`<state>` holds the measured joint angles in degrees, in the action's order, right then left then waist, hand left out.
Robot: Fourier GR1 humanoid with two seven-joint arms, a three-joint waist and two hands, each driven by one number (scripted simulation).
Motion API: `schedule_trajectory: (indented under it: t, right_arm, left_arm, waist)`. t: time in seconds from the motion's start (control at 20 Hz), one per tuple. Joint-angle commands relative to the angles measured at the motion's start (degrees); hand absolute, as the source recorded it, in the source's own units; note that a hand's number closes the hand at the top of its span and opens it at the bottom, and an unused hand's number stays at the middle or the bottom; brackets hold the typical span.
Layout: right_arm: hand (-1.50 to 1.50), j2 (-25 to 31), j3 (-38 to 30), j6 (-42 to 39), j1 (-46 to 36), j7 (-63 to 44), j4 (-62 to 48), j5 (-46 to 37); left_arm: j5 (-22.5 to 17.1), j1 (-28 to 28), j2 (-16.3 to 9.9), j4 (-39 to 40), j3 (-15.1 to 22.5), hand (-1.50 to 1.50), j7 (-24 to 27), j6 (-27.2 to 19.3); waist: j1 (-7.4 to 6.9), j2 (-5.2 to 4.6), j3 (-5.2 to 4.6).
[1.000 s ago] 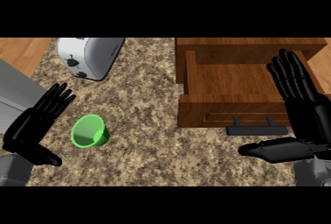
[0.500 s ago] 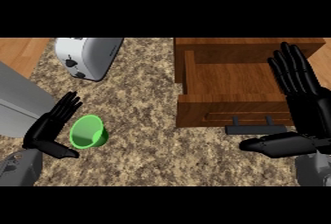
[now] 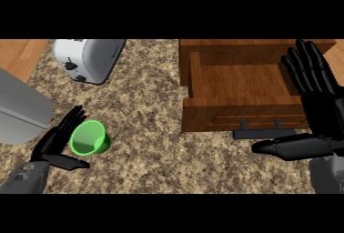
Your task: Pick up the cup, place it into the drawer and close the drawer
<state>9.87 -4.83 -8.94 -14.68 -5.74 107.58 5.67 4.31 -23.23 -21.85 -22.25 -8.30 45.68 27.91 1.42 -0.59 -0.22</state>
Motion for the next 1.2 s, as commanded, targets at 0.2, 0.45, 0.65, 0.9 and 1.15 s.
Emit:
schedule_trajectory:
  t: [0.2, 0.45, 0.65, 0.9, 1.15]
  right_arm:
    - [-1.5, 1.0, -0.7, -0.1, -4.2, -1.8, -3.2, 0.3]
    - [-1.5, 1.7, -1.2, -2.3, -0.7, -0.5, -1.3, 1.8]
    - [-1.5, 2.1, -2.9, -1.8, -1.7, -2.2, -0.9, 3.4]
    - [-1.5, 1.7, -1.1, -1.8, -1.0, -2.4, 0.5, 1.9]
    - [-1.5, 2.0, -2.3, -2.5, 0.4, -1.3, 1.1, 3.0]
  left_arm:
    - [1.4, -3.3, 1.9, 6.7, 0.5, -1.5, 10.5, 3.5]
    - [2.3, -3.1, 2.8, 8.3, 1.2, -1.5, 13.7, 2.1]
    - [2.5, -4.4, 4.1, 9.2, 1.2, -1.5, 14.5, 0.1]
    - [3.6, -3.9, 4.4, 10.1, 2.4, -1.5, 16.3, 2.0]
    - [2.5, -6.4, 3.8, 10.9, 1.9, -1.5, 13.7, 6.4]
  waist:
    - [0.09, -0.23, -0.07]
    - [0.77, -0.37, -0.12]
    - [1.25, -0.45, -0.19]
    - [0.85, -0.26, -0.14]
    - [1.43, -0.32, -0.14]
